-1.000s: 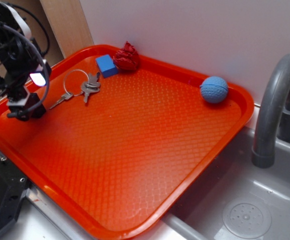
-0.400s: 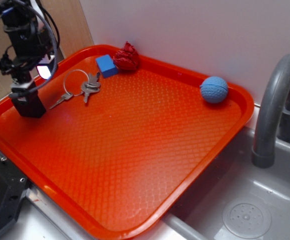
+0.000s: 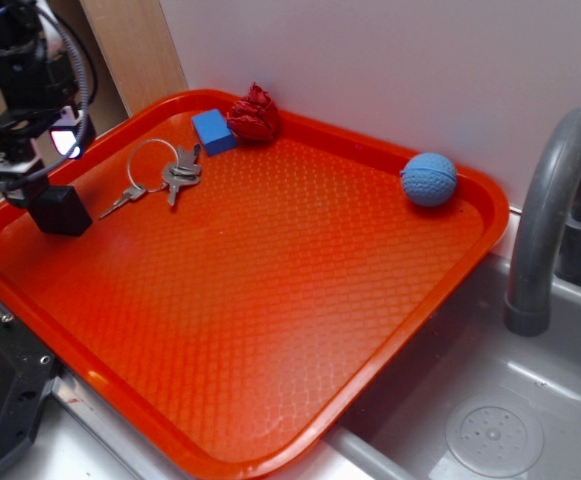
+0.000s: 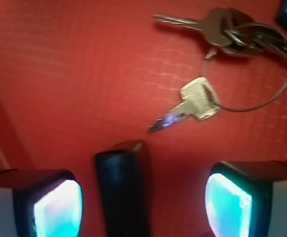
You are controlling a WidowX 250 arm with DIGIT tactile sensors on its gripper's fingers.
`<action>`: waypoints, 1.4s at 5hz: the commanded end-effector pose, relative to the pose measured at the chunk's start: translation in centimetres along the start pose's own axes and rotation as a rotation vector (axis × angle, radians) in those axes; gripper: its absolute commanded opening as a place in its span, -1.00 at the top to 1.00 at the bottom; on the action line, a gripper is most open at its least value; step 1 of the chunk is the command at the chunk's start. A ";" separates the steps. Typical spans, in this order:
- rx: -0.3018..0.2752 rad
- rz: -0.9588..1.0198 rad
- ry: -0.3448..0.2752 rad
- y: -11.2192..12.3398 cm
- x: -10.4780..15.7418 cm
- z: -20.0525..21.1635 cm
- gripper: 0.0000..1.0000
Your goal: Grab the black box.
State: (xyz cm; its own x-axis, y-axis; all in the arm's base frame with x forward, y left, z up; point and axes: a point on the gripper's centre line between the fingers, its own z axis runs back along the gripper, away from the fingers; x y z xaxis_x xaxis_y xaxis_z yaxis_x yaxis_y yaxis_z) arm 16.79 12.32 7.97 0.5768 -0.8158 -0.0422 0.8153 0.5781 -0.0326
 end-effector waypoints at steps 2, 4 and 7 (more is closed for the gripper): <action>0.084 -0.001 0.065 -0.6 0.7 -2.7 -1.00; 0.092 0.049 0.093 1.7 1.3 -3.5 1.00; 0.112 0.075 0.045 -0.1 0.3 0.1 1.00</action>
State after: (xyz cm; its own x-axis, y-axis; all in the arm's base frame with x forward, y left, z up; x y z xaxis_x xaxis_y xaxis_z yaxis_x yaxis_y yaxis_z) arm 16.34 11.50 7.36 0.6392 -0.7635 -0.0926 0.7682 0.6395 0.0303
